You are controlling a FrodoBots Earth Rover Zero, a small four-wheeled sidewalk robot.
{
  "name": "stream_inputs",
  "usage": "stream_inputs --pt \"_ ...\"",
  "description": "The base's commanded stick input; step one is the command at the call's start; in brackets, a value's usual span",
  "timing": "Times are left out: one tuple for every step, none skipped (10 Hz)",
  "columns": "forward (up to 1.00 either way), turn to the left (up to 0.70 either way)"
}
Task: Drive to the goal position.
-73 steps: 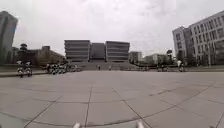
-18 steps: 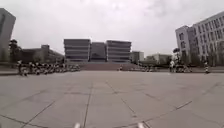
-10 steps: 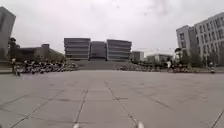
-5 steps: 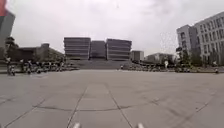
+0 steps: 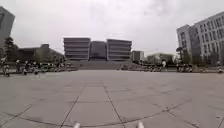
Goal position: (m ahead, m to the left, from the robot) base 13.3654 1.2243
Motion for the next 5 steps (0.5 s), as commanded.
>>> stream_inputs --pt "0.85 0.0" --pt "0.85 0.0" --pt "0.85 0.0" --pt "0.85 0.0" --pt "0.85 0.0"
